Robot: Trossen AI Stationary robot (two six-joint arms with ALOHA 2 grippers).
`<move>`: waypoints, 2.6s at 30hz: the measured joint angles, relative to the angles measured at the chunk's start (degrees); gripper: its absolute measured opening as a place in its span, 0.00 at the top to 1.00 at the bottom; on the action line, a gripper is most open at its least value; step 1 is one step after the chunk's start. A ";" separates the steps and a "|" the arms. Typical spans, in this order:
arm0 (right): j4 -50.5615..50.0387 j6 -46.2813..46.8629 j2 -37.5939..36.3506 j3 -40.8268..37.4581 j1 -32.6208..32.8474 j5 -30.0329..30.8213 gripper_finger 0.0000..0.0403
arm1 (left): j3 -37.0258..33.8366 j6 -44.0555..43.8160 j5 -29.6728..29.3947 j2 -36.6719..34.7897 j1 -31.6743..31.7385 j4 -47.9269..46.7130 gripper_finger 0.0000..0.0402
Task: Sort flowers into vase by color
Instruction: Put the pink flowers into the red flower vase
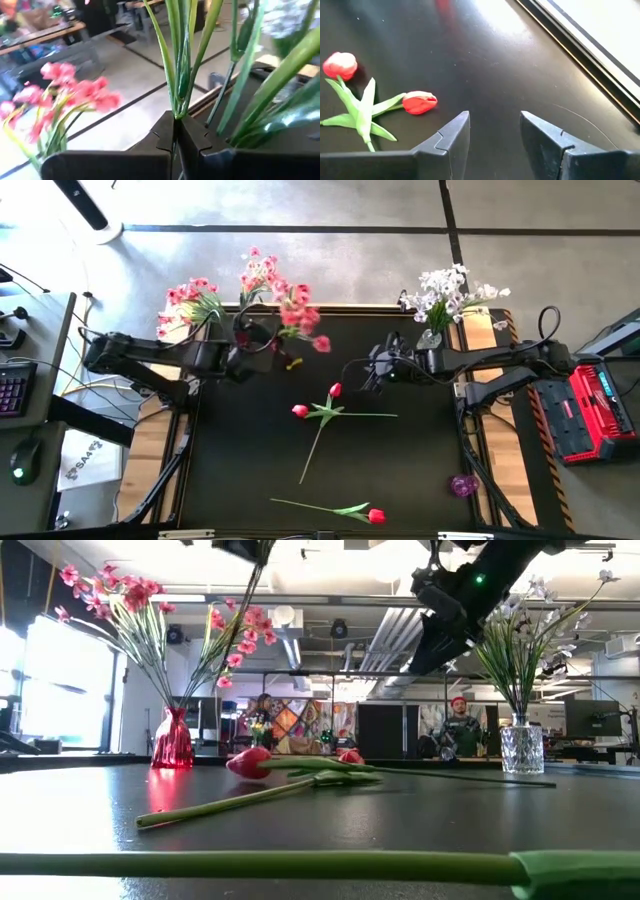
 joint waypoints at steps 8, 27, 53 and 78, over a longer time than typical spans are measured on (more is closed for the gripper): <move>2.12 0.20 -0.02 0.00 0.00 1.02 0.60 | -16.68 -4.34 0.08 -12.07 9.28 5.84 1.00; 4.56 4.22 -0.02 0.00 -0.74 4.61 0.60 | -27.89 15.34 10.81 -26.90 27.96 28.47 1.00; 4.51 6.07 -0.02 0.00 -1.07 4.63 0.60 | -24.15 10.31 15.59 -27.00 30.13 15.59 1.00; 4.53 6.81 -0.04 0.00 -1.73 4.62 0.60 | -29.31 -3.22 24.08 -23.57 40.22 -0.73 0.68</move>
